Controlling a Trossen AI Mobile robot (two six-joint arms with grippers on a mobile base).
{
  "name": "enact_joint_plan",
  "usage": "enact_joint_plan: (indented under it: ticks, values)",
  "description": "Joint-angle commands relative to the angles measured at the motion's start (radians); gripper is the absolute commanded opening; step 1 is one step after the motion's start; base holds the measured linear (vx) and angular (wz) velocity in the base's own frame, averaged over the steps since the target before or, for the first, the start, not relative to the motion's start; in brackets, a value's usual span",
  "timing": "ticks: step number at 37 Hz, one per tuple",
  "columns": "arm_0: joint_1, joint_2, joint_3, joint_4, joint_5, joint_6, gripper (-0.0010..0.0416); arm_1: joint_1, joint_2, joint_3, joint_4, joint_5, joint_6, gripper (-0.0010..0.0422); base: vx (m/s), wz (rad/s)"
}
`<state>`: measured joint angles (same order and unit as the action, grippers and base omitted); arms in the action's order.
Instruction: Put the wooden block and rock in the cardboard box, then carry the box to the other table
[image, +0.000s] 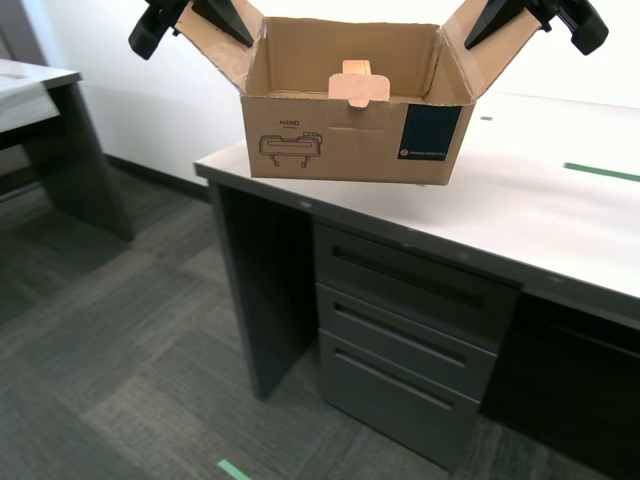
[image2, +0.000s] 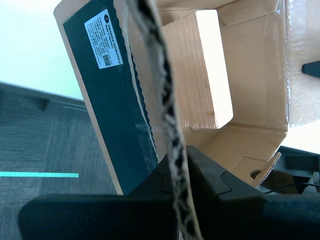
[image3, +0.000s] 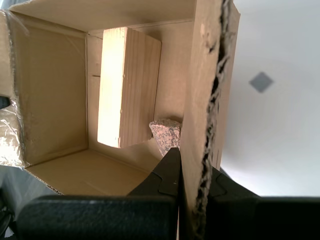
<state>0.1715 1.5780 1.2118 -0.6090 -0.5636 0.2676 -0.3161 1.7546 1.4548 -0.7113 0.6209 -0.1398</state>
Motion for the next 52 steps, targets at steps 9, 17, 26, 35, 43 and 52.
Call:
enact_joint_plan:
  ticks: [9,17,26,35,43,52]
  values:
    - [0.004,-0.001,0.001,0.006,-0.007,0.012,-0.0001,0.000,-0.001,0.001,0.002,0.008,0.006,-0.0001,-0.001,0.341]
    - [0.021,-0.001,0.001,0.005,-0.007,0.021,-0.0001,0.000,-0.001,0.001,-0.024,0.016,0.022,-0.0001,0.002,0.359]
    - [0.043,-0.001,0.001,0.005,-0.007,0.041,-0.0001,0.000,-0.001,0.001,-0.023,0.068,0.055,-0.0001,0.007,0.324]
    - [0.047,-0.001,0.001,0.017,-0.007,0.040,-0.0001,0.000,-0.001,0.001,-0.019,0.067,0.062,-0.0001,0.010,0.262]
    - [0.047,-0.001,0.001,0.018,-0.007,0.012,-0.0001,-0.003,-0.001,0.001,-0.019,0.048,0.060,-0.0001,0.008,0.193]
    - [0.045,-0.001,0.001,0.021,-0.006,0.015,-0.0001,-0.004,-0.001,0.001,-0.021,0.030,0.043,-0.0001,0.006,0.140]
